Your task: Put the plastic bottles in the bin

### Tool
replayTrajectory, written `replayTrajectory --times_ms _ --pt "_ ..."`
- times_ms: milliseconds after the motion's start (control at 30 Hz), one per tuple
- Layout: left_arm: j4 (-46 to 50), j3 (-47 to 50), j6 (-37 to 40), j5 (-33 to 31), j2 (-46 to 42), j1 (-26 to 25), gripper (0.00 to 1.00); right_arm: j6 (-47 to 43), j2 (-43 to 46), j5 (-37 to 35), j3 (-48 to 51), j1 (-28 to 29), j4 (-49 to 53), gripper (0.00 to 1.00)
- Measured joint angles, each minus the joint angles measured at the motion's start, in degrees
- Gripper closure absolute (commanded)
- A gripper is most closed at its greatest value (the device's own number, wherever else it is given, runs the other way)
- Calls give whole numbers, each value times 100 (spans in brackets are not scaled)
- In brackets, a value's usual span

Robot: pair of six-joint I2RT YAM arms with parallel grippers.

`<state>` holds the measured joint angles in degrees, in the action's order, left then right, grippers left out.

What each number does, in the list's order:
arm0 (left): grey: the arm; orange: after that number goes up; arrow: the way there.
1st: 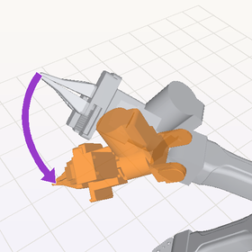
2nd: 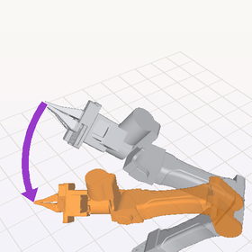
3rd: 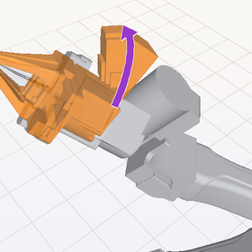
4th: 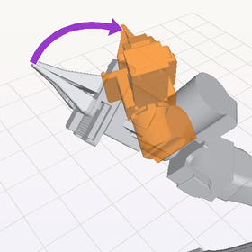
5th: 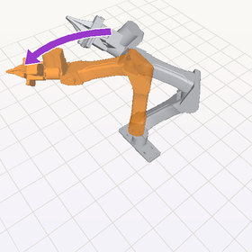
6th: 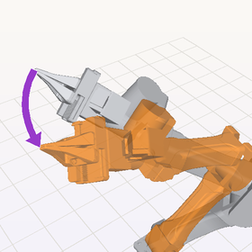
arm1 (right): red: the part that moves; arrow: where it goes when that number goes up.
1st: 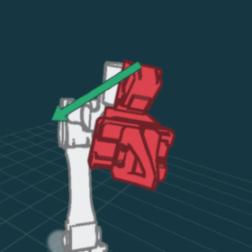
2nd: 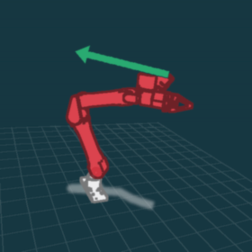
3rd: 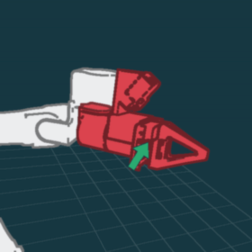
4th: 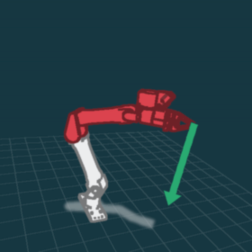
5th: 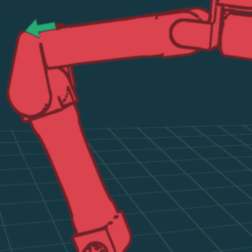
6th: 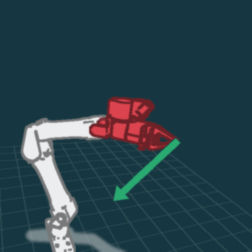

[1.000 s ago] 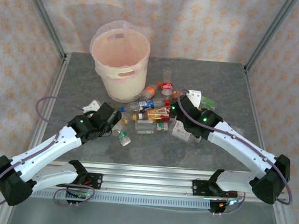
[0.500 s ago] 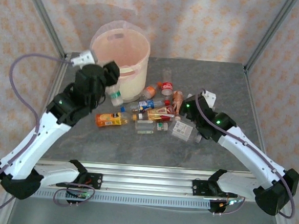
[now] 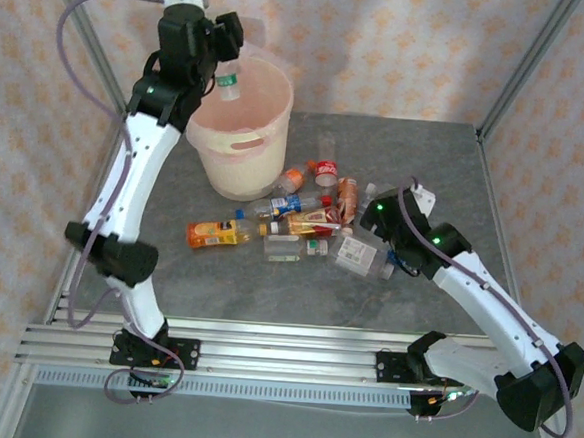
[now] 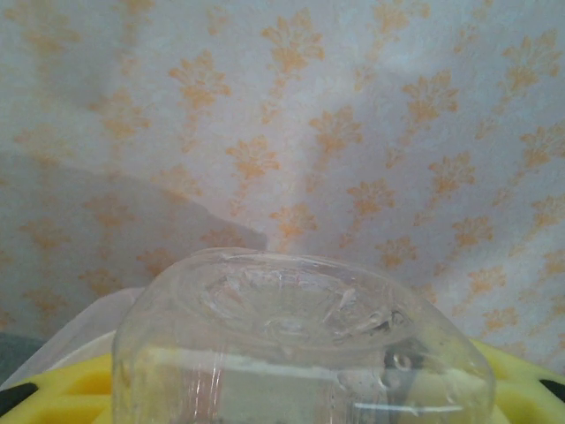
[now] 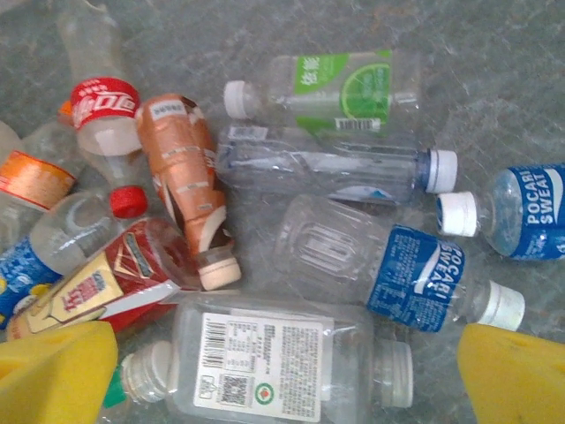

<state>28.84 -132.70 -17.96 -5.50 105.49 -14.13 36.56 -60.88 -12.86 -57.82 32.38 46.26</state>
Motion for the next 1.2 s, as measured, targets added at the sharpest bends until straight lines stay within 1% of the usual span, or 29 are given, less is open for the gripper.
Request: replayTrajectory --times_ms 133,200,400,600,700,933,1200 --pt "365 -1121 310 350 1005 142 61 33 39 256 149 -243 52 1" --pt "522 -1436 444 496 1401 192 61 33 63 385 190 -380 59 1" --pt "876 -1567 758 780 2153 269 60 33 96 691 308 -619 52 1" --pt "1250 -1567 964 850 2490 293 56 50 92 879 584 -621 42 1" --pt "1482 -1567 1104 833 2551 295 49 44 24 1069 710 -636 15 1" --pt "1797 -1552 1384 686 2564 293 37 -118 -374 1576 1008 -658 -389 1" --pt "1838 -1493 1502 629 2564 295 19 -299 -627 1720 1119 -662 -763 1"
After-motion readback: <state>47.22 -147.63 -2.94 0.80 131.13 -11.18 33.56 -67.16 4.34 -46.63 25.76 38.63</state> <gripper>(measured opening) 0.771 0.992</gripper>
